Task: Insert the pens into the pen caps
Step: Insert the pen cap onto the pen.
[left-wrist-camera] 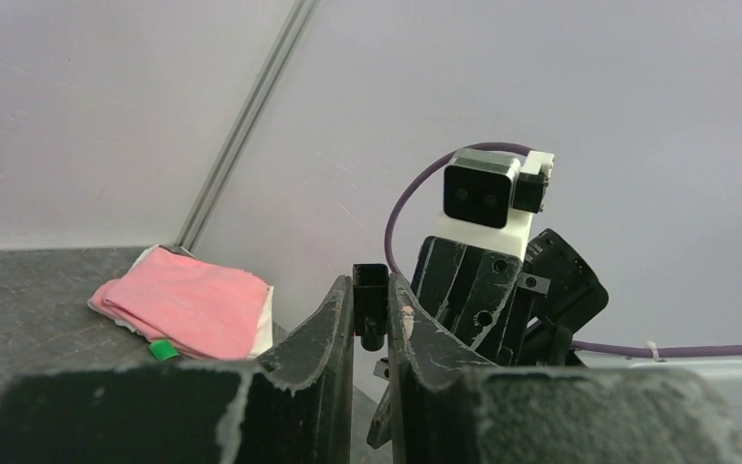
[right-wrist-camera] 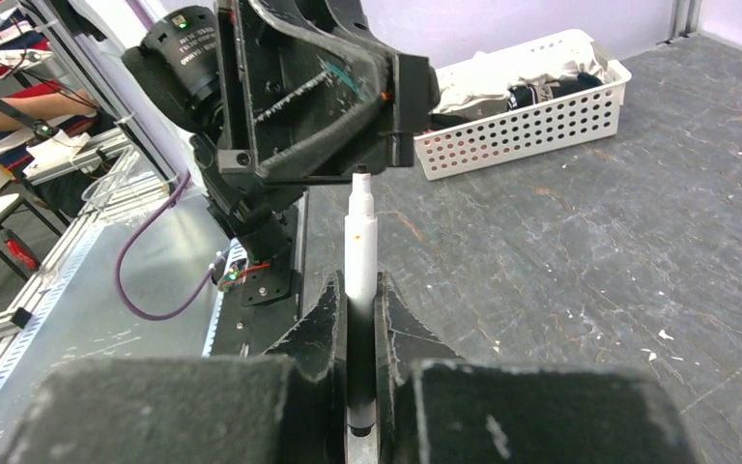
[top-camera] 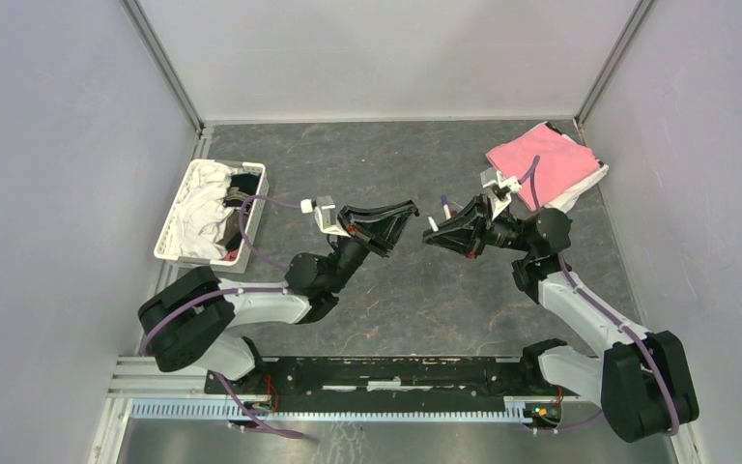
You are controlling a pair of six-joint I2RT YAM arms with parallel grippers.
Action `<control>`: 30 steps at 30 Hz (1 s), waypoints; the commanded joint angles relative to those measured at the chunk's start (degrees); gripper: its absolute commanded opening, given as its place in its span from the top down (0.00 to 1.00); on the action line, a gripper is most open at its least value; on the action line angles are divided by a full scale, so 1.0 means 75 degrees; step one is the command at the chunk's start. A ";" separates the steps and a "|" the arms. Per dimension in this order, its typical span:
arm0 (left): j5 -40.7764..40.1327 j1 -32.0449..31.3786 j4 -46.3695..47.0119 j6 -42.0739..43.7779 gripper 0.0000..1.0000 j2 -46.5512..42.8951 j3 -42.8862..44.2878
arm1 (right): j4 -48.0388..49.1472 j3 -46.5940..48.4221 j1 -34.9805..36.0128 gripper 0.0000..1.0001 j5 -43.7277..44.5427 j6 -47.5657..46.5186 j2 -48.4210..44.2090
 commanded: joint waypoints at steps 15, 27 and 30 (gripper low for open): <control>-0.0244 -0.0035 0.1655 -0.0280 0.98 -0.0001 0.0147 | -0.1394 0.0283 0.0227 1.00 0.0025 -0.1549 -0.0072; -0.0041 0.0003 0.0157 -0.0699 0.98 -0.0489 0.0301 | -0.1675 0.0417 0.0233 1.00 -0.0069 -0.1753 -0.0118; -0.0008 0.0003 -0.0312 -0.0631 0.98 -0.0670 0.0389 | -0.1618 0.0464 0.0240 1.00 -0.0144 -0.1688 -0.0120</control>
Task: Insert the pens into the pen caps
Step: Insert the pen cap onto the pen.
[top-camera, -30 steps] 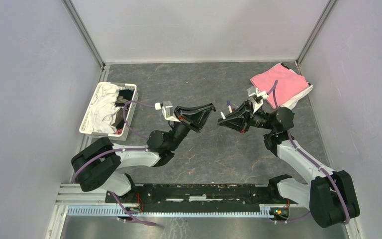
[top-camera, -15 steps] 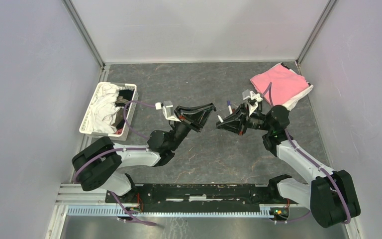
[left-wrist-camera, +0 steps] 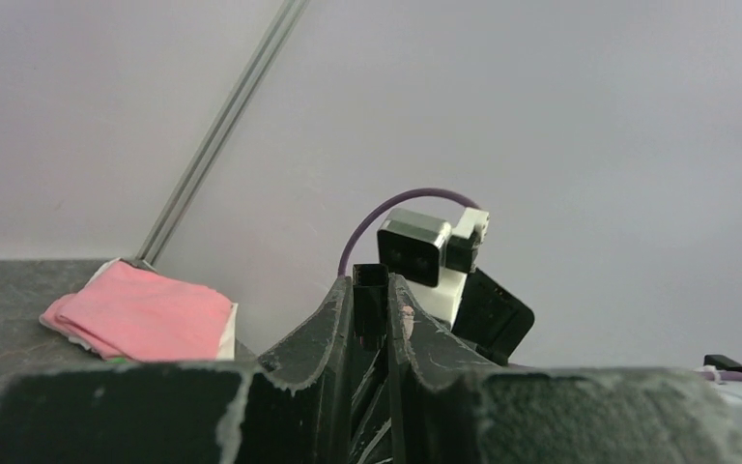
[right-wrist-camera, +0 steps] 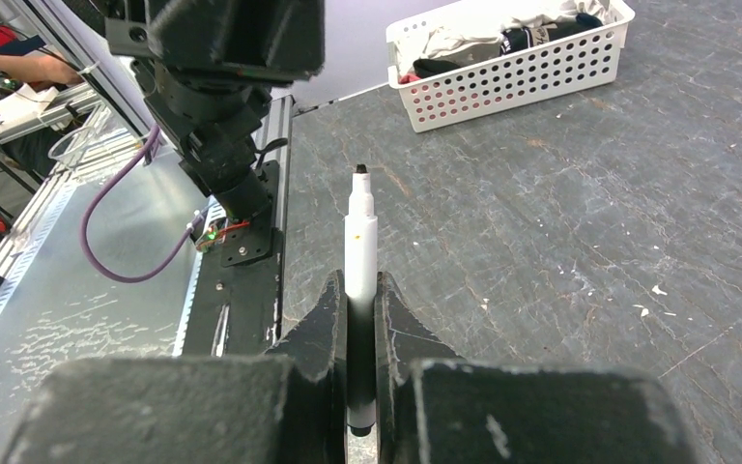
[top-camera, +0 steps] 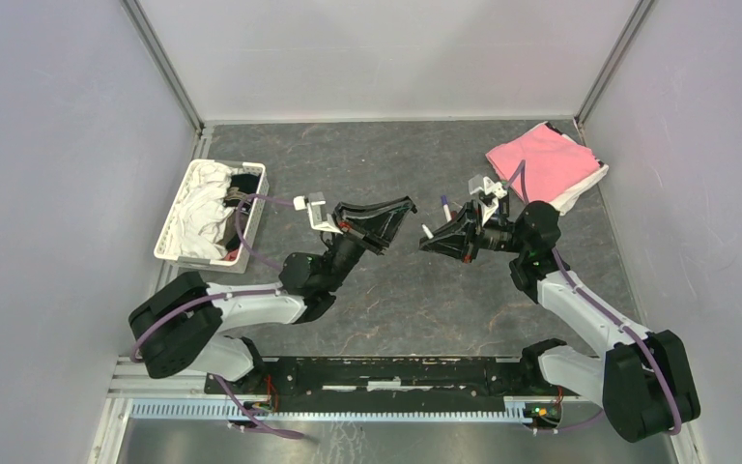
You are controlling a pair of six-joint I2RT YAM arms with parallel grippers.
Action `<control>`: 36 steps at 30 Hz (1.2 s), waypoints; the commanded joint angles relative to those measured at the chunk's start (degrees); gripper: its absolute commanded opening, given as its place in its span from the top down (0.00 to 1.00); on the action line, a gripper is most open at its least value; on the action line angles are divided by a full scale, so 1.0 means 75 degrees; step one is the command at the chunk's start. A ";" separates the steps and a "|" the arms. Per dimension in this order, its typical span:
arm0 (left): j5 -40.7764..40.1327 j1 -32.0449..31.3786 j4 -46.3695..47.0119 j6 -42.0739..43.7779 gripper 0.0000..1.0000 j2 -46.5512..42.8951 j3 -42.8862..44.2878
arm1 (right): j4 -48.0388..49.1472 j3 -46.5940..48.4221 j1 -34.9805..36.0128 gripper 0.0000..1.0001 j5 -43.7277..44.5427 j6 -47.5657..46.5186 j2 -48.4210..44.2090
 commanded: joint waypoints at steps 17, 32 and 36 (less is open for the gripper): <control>0.0563 0.0117 -0.0829 -0.0298 0.98 -0.0235 0.0541 | 0.0901 0.0444 0.0034 1.00 -0.0261 0.0571 -0.0047; 0.0757 0.0170 -0.0958 -0.0368 0.98 -0.0160 0.0568 | 0.0873 0.0538 -0.0026 1.00 -0.0275 0.0596 -0.0041; 0.0809 0.0162 -0.0956 -0.0406 0.98 -0.0149 0.0580 | 0.0873 0.0556 -0.0056 1.00 -0.0252 0.0600 -0.0033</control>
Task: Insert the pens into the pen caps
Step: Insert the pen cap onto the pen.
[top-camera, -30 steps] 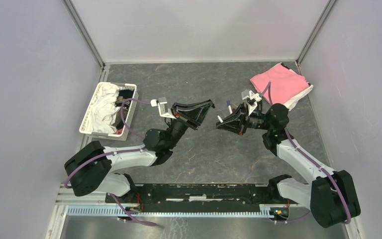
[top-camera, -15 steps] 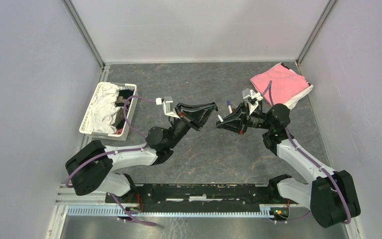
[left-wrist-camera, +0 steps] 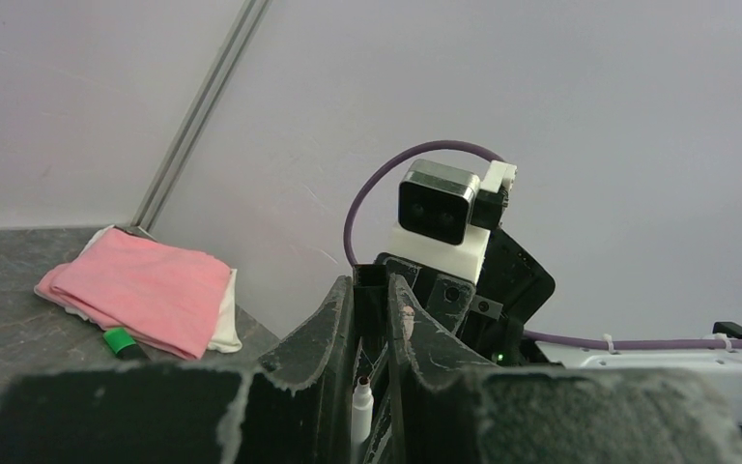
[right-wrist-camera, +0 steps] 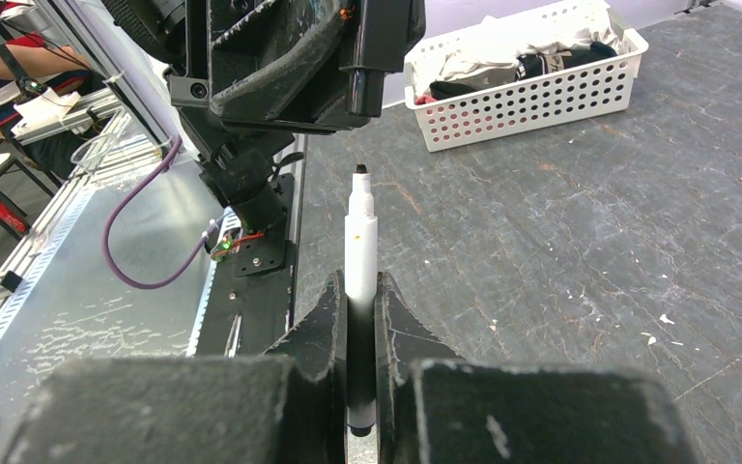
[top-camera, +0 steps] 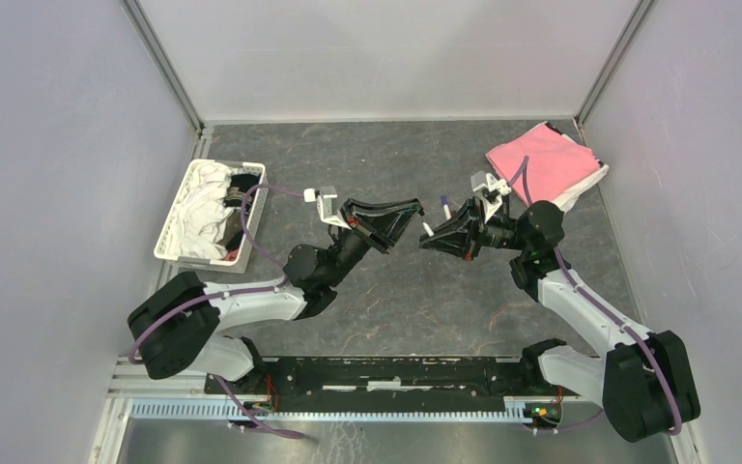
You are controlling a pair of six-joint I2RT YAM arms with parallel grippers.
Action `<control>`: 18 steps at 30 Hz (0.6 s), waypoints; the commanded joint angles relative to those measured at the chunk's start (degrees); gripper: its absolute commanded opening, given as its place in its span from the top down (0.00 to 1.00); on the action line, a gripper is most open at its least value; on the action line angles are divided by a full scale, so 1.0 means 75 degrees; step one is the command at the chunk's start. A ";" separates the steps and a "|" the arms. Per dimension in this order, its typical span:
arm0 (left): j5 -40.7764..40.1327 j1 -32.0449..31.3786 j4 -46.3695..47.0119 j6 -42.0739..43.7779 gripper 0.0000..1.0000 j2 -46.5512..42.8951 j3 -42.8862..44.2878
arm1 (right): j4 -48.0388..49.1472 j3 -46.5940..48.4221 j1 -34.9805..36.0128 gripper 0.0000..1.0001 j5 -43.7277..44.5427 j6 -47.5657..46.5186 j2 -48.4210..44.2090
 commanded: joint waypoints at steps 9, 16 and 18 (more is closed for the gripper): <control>0.0171 0.0052 0.0027 -0.0365 0.98 0.0006 0.0192 | 0.0369 0.0463 -0.0076 1.00 -0.0036 0.0108 0.0000; 0.0221 0.0055 0.0031 -0.0378 0.98 -0.0017 0.0186 | 0.0372 0.0467 -0.0093 1.00 -0.0007 0.0126 0.0004; 0.0218 0.0056 0.0028 -0.0380 0.98 -0.0013 0.0175 | 0.0379 0.0475 -0.0106 1.00 0.0004 0.0139 -0.0003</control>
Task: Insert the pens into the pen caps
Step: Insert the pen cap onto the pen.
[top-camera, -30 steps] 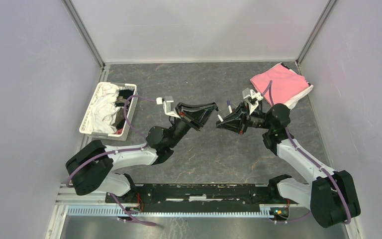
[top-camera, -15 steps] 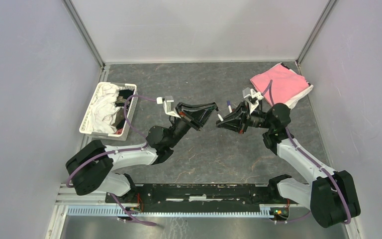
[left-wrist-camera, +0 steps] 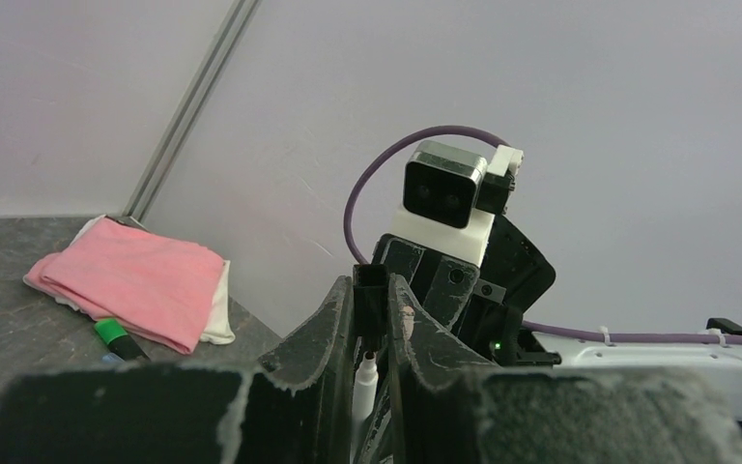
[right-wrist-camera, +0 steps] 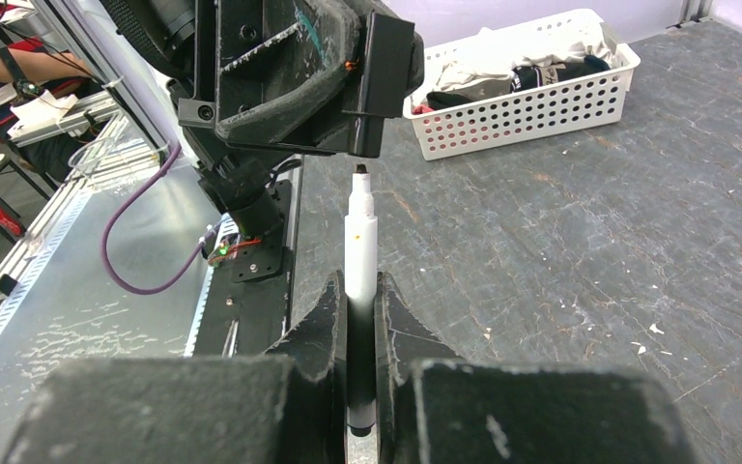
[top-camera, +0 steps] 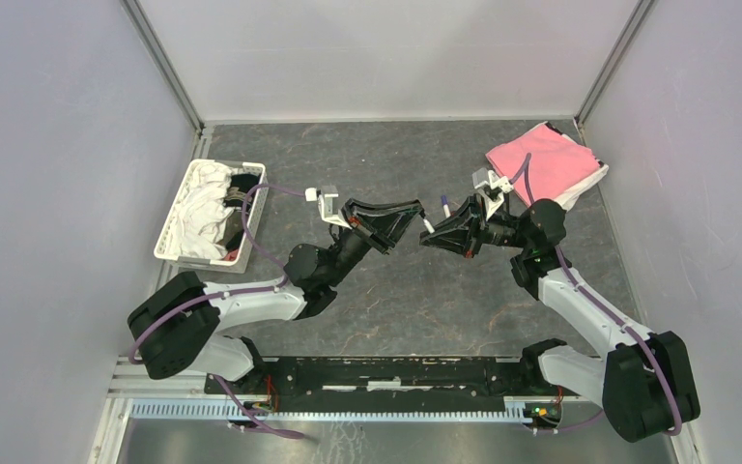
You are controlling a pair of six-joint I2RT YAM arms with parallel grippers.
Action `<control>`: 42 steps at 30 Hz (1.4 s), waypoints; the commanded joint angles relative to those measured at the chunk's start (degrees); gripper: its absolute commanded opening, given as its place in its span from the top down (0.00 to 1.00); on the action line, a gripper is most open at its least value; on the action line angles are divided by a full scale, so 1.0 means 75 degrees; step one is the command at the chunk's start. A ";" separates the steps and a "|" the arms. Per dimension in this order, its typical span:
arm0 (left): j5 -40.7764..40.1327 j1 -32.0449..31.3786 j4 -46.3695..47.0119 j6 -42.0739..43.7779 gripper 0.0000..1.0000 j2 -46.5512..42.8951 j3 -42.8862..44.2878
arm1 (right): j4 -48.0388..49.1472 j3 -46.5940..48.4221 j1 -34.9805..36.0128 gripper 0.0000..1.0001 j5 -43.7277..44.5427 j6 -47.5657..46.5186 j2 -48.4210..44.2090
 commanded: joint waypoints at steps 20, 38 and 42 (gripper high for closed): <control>0.0209 0.0086 0.0160 -0.0256 0.98 0.0043 0.0107 | 0.0444 0.0322 -0.0091 1.00 -0.0005 0.0201 -0.0006; 0.0601 0.0089 0.0287 -0.0485 0.98 0.0244 0.0168 | 0.0469 0.0332 -0.0094 1.00 0.0113 0.0261 0.0054; 0.0717 0.0090 0.0303 -0.0518 0.98 0.0284 0.0189 | 0.0515 0.0343 -0.0089 1.00 0.0137 0.0314 0.0079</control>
